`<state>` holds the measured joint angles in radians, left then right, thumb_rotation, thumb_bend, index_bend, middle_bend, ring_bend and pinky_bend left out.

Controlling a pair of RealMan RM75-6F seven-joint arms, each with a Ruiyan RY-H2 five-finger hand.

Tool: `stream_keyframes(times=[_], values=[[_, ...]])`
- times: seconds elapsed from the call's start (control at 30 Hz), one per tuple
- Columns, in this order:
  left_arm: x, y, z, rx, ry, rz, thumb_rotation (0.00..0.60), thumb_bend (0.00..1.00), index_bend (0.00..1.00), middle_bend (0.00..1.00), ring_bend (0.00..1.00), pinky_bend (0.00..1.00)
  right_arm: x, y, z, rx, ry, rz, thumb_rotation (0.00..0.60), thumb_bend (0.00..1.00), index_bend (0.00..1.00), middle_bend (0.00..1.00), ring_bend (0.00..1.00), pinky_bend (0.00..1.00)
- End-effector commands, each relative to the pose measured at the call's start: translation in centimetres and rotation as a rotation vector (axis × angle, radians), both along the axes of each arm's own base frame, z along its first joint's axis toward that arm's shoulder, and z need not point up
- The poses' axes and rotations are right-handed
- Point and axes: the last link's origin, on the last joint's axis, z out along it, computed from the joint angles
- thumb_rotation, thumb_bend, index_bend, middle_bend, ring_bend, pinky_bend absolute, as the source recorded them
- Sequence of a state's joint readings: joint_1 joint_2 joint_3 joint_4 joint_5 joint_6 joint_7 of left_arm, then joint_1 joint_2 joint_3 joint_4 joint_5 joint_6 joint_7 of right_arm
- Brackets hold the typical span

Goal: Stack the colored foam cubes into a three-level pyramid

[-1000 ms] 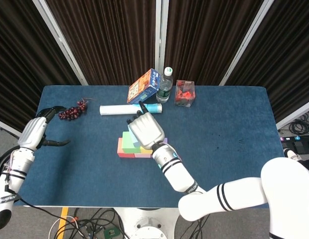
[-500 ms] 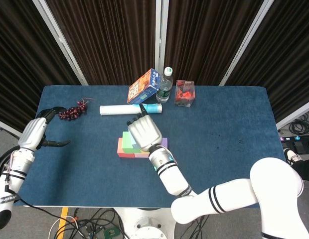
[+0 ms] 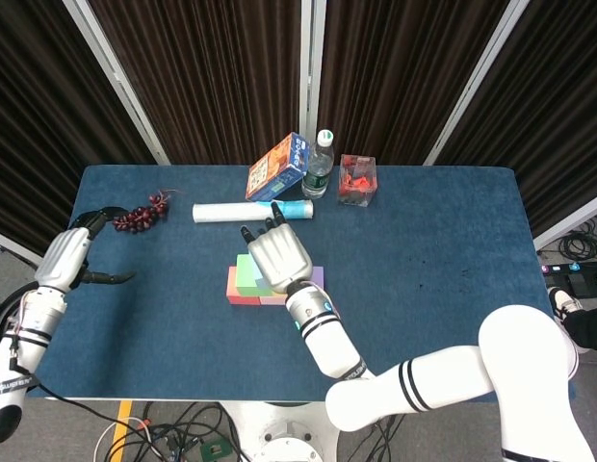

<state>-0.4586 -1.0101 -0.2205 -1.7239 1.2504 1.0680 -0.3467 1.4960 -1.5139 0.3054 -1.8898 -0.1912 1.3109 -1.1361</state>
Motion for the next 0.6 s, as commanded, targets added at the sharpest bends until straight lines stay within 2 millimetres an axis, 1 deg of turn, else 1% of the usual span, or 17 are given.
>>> stream_keyframes(times=[0.03,0.1,0.17,0.23,0.3,0.43,0.6], values=[[0.0,0.0,0.0,0.001,-0.002,-0.001,0.6,0.06,0.17,0.12,0.16,0.09,0.0,0.1,0.1,0.011,0.001,-0.002,0.6,0.04,0.04,0.36,0.12,0.0],[0.0,0.0,0.0,0.001,-0.002,-0.001,0.6,0.06,0.17,0.12,0.16,0.09,0.0,0.2,0.2,0.025,-0.01,0.002,0.6,0.04,0.01,0.28,0.08,0.0],[-0.1,-0.1,0.0,0.001,-0.002,0.0,0.6,0.06,0.17,0.12,0.16,0.09,-0.1,0.3,0.6,0.037,-0.022,0.007,0.6,0.04,0.0,0.2,0.02,0.0],[-0.1,-0.1,-0.1,0.0,-0.003,0.001,0.6,0.06,0.17,0.12,0.16,0.09,-0.2,0.3,1.1,0.052,-0.044,0.018,0.6,0.03,0.0,0.16,0.0,0.0],[-0.2,-0.1,0.0,0.0,-0.003,0.002,0.6,0.06,0.17,0.12,0.16,0.09,-0.4,0.1,1.5,0.063,-0.063,0.029,0.6,0.03,0.0,0.15,0.0,0.0],[0.0,-0.1,0.0,0.0,-0.001,-0.001,0.6,0.06,0.17,0.12,0.16,0.09,-0.9,-0.2,1.8,0.111,-0.065,0.065,0.6,0.03,0.0,0.15,0.0,0.0],[0.0,-0.1,0.0,0.0,0.001,0.005,0.6,0.06,0.17,0.12,0.16,0.09,-1.2,-1.0,2.0,0.142,-0.035,0.143,0.6,0.03,0.0,0.18,0.0,0.0]])
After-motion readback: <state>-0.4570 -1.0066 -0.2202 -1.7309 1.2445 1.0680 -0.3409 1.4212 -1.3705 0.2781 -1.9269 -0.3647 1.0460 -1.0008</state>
